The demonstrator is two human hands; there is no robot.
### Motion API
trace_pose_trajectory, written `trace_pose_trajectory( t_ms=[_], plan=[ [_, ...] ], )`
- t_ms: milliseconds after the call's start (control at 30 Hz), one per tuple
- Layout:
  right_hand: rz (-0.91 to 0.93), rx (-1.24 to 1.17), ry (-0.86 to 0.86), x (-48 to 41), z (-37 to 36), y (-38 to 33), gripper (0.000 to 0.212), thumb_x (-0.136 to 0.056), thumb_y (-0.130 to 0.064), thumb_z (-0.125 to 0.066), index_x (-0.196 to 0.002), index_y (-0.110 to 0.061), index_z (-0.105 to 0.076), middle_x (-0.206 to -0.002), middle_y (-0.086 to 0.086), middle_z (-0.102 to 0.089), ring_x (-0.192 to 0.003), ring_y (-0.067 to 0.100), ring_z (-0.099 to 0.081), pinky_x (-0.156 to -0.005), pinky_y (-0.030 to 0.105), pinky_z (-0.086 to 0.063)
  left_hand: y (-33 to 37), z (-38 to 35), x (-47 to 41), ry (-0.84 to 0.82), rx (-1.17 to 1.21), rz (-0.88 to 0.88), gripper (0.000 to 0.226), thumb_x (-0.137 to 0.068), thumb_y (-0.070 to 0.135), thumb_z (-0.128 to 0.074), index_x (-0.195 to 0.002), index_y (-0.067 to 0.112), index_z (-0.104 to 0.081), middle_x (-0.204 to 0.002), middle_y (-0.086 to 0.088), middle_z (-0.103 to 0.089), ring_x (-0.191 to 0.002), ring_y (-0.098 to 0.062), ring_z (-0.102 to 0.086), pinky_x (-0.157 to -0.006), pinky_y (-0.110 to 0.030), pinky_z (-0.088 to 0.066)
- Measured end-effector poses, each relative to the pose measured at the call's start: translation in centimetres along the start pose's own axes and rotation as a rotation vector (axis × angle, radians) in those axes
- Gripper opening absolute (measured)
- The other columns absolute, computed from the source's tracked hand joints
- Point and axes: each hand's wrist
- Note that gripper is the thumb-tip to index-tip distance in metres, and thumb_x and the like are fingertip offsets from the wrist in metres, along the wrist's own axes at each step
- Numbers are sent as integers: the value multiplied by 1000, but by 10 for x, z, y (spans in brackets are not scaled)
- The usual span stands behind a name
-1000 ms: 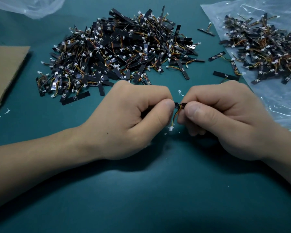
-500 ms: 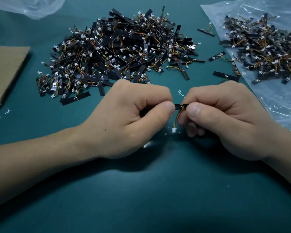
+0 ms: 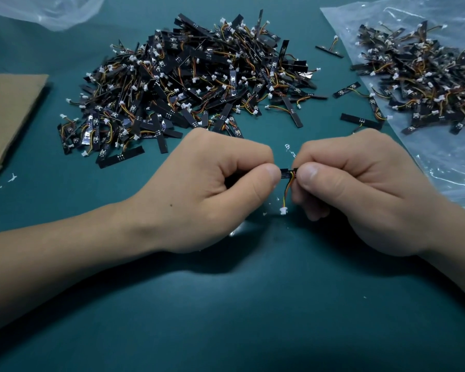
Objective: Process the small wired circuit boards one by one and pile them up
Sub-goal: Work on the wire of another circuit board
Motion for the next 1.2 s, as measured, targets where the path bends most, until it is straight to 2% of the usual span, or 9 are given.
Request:
trace_pose_trajectory(
  t_ms=[133,267,433,667,900,967,1033,1100,1200],
  plan=[
    [-17,-25,3,0,0,-1,27,-96,-31,-48,-78,-22,-65,-61,-6,-64,-53,15,-63,-52,29,-46,0,-1,0,28,-14,9,40,-99,16,-49,-62,1,-52,-52,-1,-37,-52,-11,-36,-52,-18,-29],
    [-40,-3,19,0,0,0,21,-97,-29,-62,-79,-18,-63,-60,6,-64,-49,15,-61,-49,36,-45,1,0,0,33,2,19,39,-99,20,-47,-65,3,-56,-54,1,-41,-53,-9,-39,-53,-18,-31],
    [-54,-36,63,-1,-3,-1,16,-97,-24,-63,-82,-19,-64,-64,0,-65,-50,12,-59,-50,20,-43,1,0,0,35,20,31,37,-100,22,-47,-68,8,-59,-54,2,-42,-53,-9,-40,-53,-19,-32],
    [-72,34,49,-3,-2,-1,19,-92,-26,-68,-74,-24,-64,-61,-1,-63,-51,13,-54,-49,25,-42,1,-1,0,43,-30,21,37,-100,23,-47,-69,8,-62,-54,3,-45,-54,-12,-44,-53,-19,-33],
    [-78,18,61,-3,-2,2,23,-89,-29,-74,-71,-21,-63,-59,2,-64,-48,12,-55,-48,20,-41,1,-3,-1,46,-115,5,33,-102,17,-54,-71,11,-59,-56,6,-41,-54,-9,-41,-55,-13,-28],
    [-77,-19,45,-2,-1,1,23,-91,-31,-72,-72,-22,-63,-60,1,-64,-47,9,-56,-47,21,-42,1,-2,0,48,-86,13,33,-102,17,-53,-70,10,-58,-55,5,-41,-54,-10,-41,-54,-15,-30],
    [-76,-118,5,0,0,0,20,-93,-32,-61,-76,-21,-65,-63,1,-66,-50,9,-59,-49,25,-46,0,-1,0,41,-25,25,36,-102,18,-51,-68,8,-58,-55,3,-42,-54,-13,-43,-53,-20,-33],
    [-88,-209,0,0,1,0,24,-94,-31,-51,-79,-19,-66,-65,4,-67,-54,14,-60,-53,26,-47,1,0,0,40,20,26,38,-102,20,-47,-67,7,-56,-55,2,-42,-54,-12,-42,-54,-19,-33],
    [-92,-209,31,-1,0,1,27,-94,-31,-47,-75,-20,-63,-64,5,-66,-55,18,-59,-55,25,-46,3,0,0,80,21,17,40,-99,20,-46,-64,3,-52,-55,0,-38,-54,-8,-36,-54,-17,-31]
  ],
)
Point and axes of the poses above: each hand's wrist, its own x-axis away from the middle knuckle, its own z-axis out of the back of the hand, y = z × x
